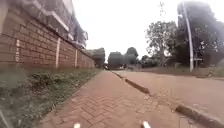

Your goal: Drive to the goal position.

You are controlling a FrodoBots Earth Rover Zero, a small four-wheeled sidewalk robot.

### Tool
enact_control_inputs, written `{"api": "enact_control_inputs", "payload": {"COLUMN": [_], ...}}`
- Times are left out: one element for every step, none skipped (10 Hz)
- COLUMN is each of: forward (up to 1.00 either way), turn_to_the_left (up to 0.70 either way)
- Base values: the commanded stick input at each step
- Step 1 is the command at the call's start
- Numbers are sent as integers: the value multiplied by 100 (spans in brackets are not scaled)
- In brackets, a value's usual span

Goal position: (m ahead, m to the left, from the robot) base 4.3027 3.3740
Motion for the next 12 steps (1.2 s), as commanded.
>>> {"api": "enact_control_inputs", "payload": {"forward": [50,50,50,50,50,50,50,50,50,50,50,50], "turn_to_the_left": [0,0,0,0,9,8,0,0,3,9,9,9]}}
